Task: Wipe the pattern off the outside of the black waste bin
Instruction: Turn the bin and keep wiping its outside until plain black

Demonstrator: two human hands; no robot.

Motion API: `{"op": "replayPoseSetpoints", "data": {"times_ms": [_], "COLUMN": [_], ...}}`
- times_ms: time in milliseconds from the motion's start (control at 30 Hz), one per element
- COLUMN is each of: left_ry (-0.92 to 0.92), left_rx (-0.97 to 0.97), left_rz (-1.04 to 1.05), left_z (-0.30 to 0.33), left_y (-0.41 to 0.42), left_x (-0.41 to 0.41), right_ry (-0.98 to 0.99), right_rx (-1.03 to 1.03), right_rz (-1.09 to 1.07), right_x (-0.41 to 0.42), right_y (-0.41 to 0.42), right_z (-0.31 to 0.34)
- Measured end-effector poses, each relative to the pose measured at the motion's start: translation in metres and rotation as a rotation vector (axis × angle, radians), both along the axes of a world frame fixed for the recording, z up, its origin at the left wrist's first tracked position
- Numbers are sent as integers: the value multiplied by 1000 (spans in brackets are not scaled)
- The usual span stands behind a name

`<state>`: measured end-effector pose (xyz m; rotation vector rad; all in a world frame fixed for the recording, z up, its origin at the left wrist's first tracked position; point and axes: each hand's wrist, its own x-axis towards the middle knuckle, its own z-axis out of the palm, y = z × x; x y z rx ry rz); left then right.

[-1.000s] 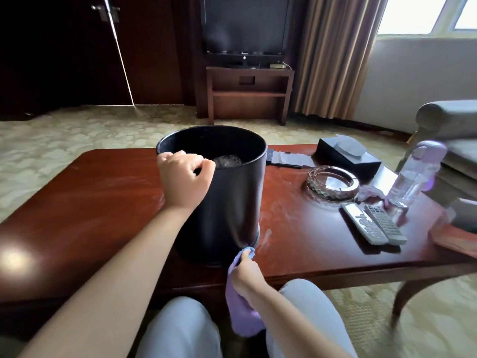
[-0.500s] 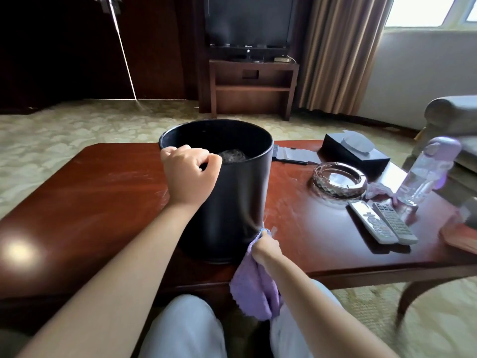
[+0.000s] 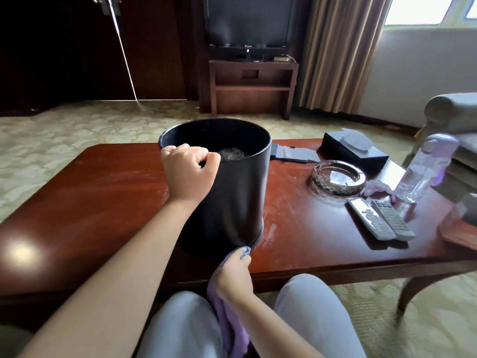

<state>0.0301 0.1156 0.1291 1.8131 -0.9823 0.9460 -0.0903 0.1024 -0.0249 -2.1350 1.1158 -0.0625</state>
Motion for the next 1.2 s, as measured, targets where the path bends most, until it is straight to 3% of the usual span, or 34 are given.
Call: {"op": "replayPoseSetpoints", "data": {"times_ms": [167,267,367,500,633,733,867,967,1200], "left_ry": [19,-10,-50,-134,-143,-55,-75,-56,-20], "left_rx": [0,-11,9,102,216,179,143,127,111], "left_rz": [-13,-11,22,137,215,236,171,127,8], "left_z": [1,-1,-1,4,7,8,6,6,5], "left_y": [0,-1,0,-8,-35,-42,-35,-26,-3], "left_x": [0,1,0,-15,-41,-48,-46,-40,-14], "right_ry": [-31,71,29,-256,-573,-846,-1066,-1099,-861], "right_rx": [123,149,191,329,305,239,224,114,272], "right_rz": [-120,-73,-67,-162,-232,-170,-59,-39,-126], "right_x": [5,13,14,11,16,18,5,13,10], "right_y": [-67,-102,-105,-103,-101,-100,-94,-100,-104], "right_z": [7,13,6,1,28,64,131,132,55]}}
